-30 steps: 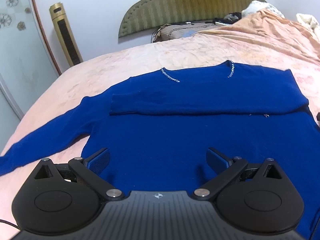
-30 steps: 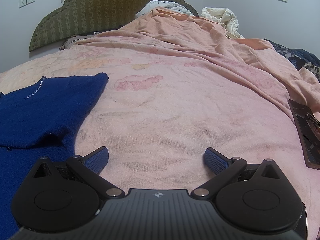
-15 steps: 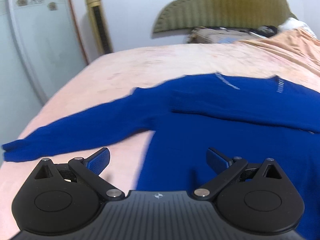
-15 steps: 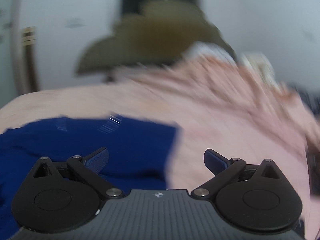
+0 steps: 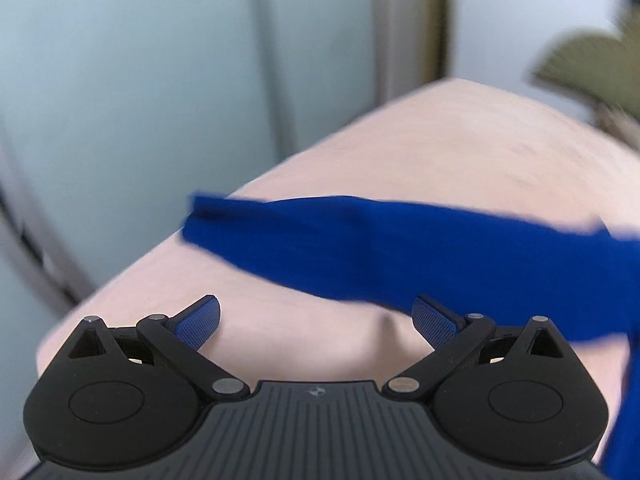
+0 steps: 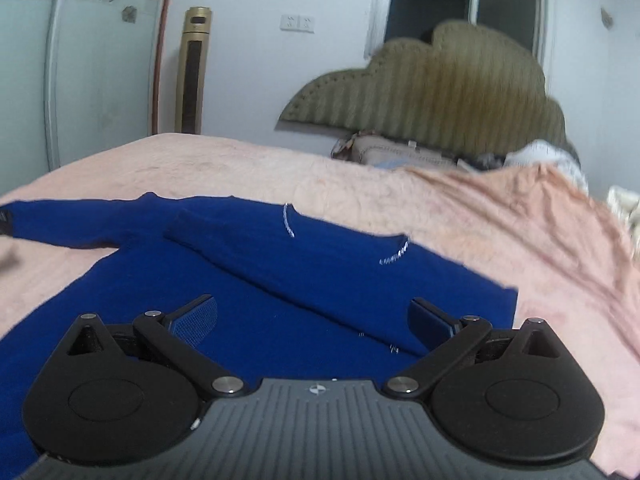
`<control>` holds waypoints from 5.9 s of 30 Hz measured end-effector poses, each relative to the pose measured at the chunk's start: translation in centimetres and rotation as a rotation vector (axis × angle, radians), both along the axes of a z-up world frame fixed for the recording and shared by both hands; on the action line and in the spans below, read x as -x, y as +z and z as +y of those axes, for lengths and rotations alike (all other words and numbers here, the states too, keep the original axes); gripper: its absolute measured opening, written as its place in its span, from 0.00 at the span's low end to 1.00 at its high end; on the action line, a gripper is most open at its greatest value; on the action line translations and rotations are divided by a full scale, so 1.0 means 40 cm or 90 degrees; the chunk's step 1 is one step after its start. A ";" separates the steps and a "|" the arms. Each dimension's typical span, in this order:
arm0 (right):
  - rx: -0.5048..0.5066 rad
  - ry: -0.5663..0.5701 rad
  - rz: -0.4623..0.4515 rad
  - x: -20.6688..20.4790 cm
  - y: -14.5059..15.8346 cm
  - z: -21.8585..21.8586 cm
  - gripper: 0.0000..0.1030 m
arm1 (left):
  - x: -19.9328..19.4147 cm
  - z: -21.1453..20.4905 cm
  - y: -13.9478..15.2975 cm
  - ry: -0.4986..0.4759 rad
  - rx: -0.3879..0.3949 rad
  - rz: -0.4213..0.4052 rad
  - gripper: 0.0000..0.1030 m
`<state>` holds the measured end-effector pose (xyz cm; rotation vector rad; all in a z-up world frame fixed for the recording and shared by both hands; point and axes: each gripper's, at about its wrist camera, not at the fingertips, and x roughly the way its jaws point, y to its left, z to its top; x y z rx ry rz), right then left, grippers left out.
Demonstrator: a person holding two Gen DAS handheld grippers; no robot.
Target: Fold small clothes
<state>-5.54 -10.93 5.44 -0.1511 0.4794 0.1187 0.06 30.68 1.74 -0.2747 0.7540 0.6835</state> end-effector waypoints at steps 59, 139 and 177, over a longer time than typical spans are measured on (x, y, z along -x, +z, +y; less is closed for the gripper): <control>-0.107 -0.187 0.032 0.075 -0.110 -0.295 0.99 | -0.260 -1.168 0.071 -0.875 0.031 -0.021 0.25; -0.190 -0.203 0.165 0.167 -0.164 -0.344 0.69 | 0.026 -0.350 -0.039 -0.513 0.095 0.040 0.81; -0.110 -0.101 0.101 0.119 -0.088 -0.271 0.62 | 0.074 -0.548 0.018 -0.615 -0.104 0.003 0.60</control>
